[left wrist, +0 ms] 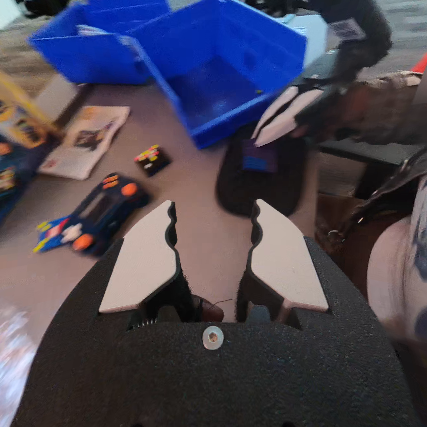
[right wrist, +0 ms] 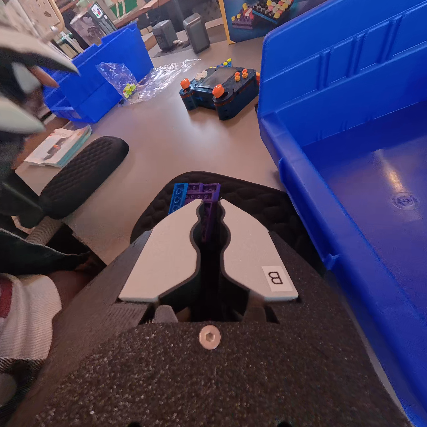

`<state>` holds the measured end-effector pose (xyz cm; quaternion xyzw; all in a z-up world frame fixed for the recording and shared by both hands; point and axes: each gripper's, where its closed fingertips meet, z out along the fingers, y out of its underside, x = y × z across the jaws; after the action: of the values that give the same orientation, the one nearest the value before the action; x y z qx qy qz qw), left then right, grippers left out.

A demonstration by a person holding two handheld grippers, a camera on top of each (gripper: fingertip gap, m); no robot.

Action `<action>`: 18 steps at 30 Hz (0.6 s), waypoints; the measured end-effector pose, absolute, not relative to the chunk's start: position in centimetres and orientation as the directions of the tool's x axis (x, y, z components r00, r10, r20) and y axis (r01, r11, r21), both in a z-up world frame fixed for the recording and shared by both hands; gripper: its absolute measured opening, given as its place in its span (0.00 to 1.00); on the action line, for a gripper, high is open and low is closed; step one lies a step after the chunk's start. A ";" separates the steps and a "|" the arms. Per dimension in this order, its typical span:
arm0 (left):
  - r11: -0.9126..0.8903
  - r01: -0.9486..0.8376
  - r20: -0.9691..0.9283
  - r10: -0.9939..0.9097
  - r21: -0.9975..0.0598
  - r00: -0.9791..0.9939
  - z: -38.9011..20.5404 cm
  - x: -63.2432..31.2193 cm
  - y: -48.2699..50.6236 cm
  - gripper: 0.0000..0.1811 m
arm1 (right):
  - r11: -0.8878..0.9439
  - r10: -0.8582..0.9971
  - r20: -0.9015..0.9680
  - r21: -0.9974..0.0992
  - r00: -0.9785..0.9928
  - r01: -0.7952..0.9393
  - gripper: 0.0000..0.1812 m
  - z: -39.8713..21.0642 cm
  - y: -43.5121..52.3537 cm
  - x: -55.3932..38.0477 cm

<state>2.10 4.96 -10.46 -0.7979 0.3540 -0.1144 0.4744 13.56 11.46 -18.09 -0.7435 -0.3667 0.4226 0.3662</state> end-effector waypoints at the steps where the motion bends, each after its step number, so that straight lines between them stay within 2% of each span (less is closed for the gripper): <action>1: -0.283 -0.472 -0.150 -0.708 -0.835 0.690 -11.8 4.7 5.4 0.34 | -0.470 0.854 -0.374 -0.853 0.362 0.225 0.05 -18.0 11.4 13.6; 6: -0.260 -0.590 -0.240 -0.735 -0.764 0.635 -16.6 10.4 8.5 0.27 | -0.472 0.842 -0.367 -0.856 0.394 0.211 0.04 -17.9 11.4 13.9; 9: -0.314 -0.592 -0.165 -0.770 -0.742 0.616 -18.3 11.6 8.8 0.26 | -0.447 0.851 -0.314 -0.854 0.422 0.265 0.04 -18.1 11.4 13.9; 13: -0.323 -0.602 -0.155 -0.779 -0.730 0.607 -18.9 11.9 9.4 0.18 | -0.425 0.857 -0.276 -0.856 0.435 0.295 0.04 -18.2 11.5 13.8; 16: -0.325 -0.625 -0.155 -0.793 -0.710 0.589 -19.2 11.9 9.5 0.18 | -0.414 0.860 -0.257 -0.856 0.441 0.309 0.04 -18.4 11.6 13.9; 18: -0.344 -0.633 -0.141 -0.796 -0.693 0.588 -19.2 11.8 9.6 0.21 | -0.420 0.857 -0.262 -0.854 0.444 0.306 0.03 -18.5 11.7 14.0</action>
<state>11.79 9.60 -19.23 -0.8122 0.4400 -0.1114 0.3664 13.96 11.66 -18.53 -0.7605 -0.3822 0.3629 0.3794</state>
